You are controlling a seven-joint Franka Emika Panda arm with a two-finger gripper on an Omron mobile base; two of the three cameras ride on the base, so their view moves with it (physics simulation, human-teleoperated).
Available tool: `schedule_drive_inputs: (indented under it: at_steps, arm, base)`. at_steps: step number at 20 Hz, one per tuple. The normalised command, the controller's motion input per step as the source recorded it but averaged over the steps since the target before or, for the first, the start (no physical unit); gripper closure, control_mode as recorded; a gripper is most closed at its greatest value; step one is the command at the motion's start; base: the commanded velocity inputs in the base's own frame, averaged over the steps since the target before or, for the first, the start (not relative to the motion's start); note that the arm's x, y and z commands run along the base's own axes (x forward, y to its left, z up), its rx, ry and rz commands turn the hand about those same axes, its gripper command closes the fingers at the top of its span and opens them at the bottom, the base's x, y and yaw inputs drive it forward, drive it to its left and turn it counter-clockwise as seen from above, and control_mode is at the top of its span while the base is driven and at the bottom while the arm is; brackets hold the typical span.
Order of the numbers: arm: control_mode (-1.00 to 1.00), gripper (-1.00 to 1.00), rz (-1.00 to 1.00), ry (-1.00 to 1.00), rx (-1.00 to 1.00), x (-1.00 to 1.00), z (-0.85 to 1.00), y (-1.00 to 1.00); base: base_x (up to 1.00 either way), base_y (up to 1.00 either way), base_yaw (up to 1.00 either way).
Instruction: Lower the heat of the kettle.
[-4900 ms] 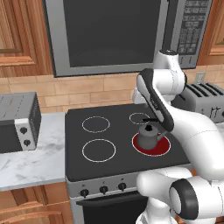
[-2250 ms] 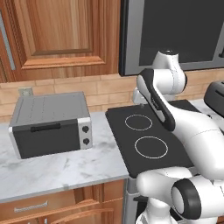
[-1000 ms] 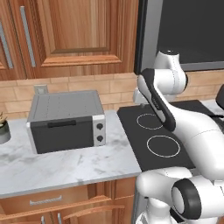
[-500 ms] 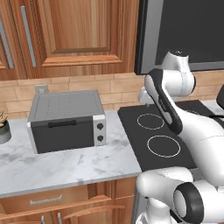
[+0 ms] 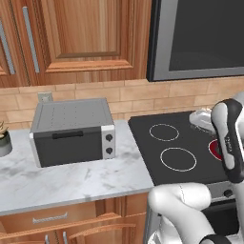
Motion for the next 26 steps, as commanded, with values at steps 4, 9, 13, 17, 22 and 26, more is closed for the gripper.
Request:
schedule_drive_inputs:
  at_steps: [4,9,13,17,22,26]
  arm:
    - [-1.0,-1.0,-0.26,-0.08,0.36,-0.79,-0.56,-0.84]
    - [-1.0,-1.0,-0.22,0.0,0.33,-0.57,-0.69,-0.66]
    - [-1.0,-1.0,-0.16,0.0,0.31,-0.39,-0.63,-0.48]
    - [-1.0,-1.0,-0.13,0.01,0.23,-0.3,-0.54,-0.39]
    - [-1.0,-1.0,-0.08,0.07,0.17,-0.3,-0.42,-0.35]
    - [-1.0,-1.0,-0.02,0.06,0.08,-0.16,-0.39,-0.37]
  base:
    - [0.0,0.0,0.0]
    - [0.0,0.0,0.0]
    - [0.0,0.0,0.0]
    - [0.0,0.0,0.0]
    - [0.0,0.0,0.0]
    - [0.0,0.0,0.0]
